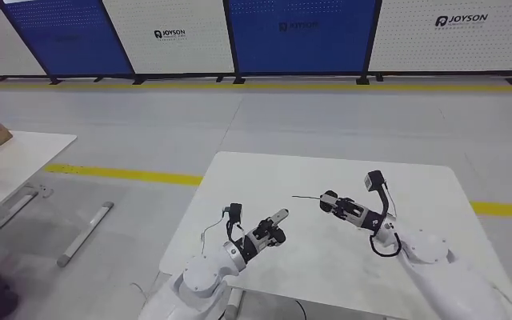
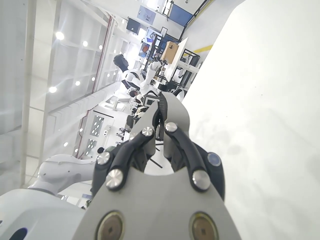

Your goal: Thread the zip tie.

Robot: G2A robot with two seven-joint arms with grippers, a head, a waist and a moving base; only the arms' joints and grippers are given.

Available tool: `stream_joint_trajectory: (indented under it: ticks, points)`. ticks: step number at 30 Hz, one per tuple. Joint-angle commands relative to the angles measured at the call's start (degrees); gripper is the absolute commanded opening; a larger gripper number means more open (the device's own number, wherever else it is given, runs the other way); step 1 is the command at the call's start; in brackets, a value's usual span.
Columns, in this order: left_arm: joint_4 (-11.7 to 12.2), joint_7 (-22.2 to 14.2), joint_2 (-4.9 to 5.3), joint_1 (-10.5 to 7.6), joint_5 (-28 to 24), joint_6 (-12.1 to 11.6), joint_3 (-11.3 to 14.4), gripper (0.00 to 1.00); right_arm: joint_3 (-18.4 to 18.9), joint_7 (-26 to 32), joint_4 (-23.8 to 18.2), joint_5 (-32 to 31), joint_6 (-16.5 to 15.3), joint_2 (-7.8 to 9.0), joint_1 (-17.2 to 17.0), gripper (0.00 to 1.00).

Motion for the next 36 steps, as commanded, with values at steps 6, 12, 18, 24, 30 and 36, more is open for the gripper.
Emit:
stream_joint_trajectory:
  ticks: [6,12,18,24,30,36]
  points:
    - [4.67,3.06,-1.20,-5.06,-8.79,-2.18,2.68,1.00,1.64,1.41,-4.18,0.99,0.00,-0.98,-3.58,0.00]
    - [6.87,3.47,-1.71,-7.43,-10.94,-2.25,4.40,1.00,1.65,2.24,-2.77,1.19,0.00,-1.74,-3.75,0.00]
    - [6.87,3.47,-1.71,-7.43,-10.94,-2.25,4.40,1.00,1.65,2.24,-2.77,1.19,0.00,-1.74,-3.75,0.00]
    - [6.44,3.86,-2.20,-8.19,-16.16,-3.25,5.11,1.00,1.65,2.24,-2.77,1.19,0.00,-1.74,-3.75,0.00]
    - [6.55,4.06,-2.39,-8.68,-17.81,-3.11,5.49,1.00,1.65,2.24,-2.77,1.19,0.00,-1.74,-3.75,0.00]
    - [6.56,4.20,-2.40,-8.71,-17.83,-3.16,5.49,1.00,1.65,2.24,-2.77,1.19,0.00,-1.74,-3.75,0.00]
